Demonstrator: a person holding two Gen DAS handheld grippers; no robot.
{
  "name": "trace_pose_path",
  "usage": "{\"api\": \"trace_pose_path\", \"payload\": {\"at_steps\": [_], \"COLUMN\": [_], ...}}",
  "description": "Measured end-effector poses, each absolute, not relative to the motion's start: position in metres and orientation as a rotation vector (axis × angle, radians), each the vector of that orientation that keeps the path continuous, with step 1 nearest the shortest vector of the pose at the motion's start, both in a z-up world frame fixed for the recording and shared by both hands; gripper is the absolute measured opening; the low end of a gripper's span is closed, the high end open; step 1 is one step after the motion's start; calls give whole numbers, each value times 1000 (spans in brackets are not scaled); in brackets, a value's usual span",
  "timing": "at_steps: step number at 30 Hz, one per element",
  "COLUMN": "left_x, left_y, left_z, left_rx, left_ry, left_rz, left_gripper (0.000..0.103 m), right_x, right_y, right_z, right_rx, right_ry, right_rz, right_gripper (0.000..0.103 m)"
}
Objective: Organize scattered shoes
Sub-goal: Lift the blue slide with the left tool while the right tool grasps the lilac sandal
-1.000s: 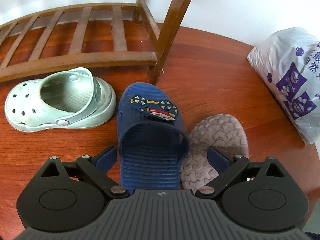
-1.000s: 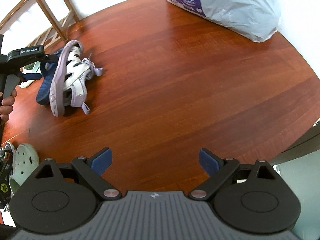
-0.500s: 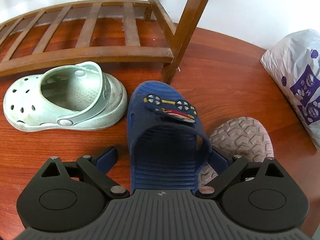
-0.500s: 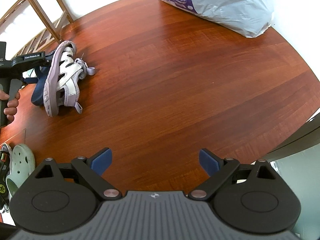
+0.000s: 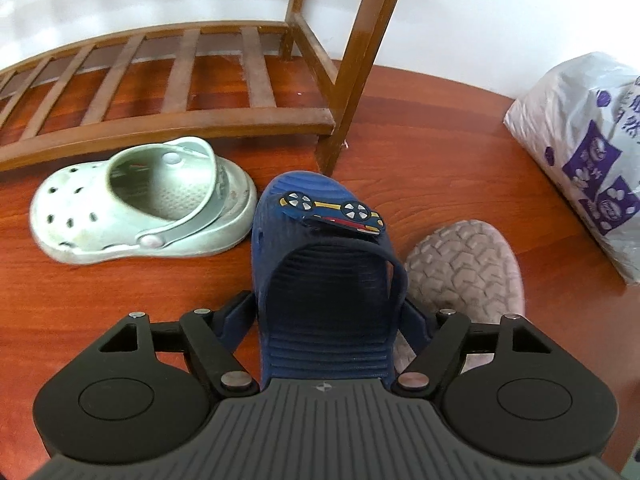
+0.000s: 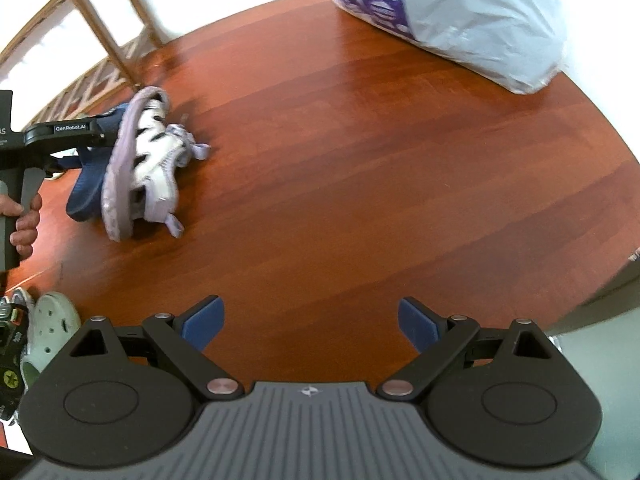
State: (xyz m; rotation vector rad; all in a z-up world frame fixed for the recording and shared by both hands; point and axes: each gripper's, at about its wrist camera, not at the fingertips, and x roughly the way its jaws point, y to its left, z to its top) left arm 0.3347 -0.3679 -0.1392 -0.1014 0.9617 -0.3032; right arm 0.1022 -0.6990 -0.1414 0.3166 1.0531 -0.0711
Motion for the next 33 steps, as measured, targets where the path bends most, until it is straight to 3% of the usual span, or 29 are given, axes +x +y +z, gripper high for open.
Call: {"api": "trace_pose_path", "payload": {"at_steps": [12,17,25,30,32,33], "left_x": [272,239,189,163,155,151], "left_y": [-320,-305,-277,-260,-255,-251], "left_z": [-76,-53,-30,-24,-23,-22], "left_rx": [-206,-246,-322,-341,-341,-344], "left_ry": [889,888,893,888,888,888], "left_rz": [-239,-207,-149,-103,-89,-80], "left_gripper": [77,77,77,77,77,77], "right_x": [160,184,218,231,234,236], "right_y": [-660,-647,-628,-620,-618,-618], "right_z": [-131,-131,-151,-167,-172,-172], "right_rx": [278,249,209,212,215,229], "right_ry": [998,982,1031,1063,1069,1068], "right_rz": [115,173,268,313,325,333], "right_gripper": [96,92,65,61,48,35]}}
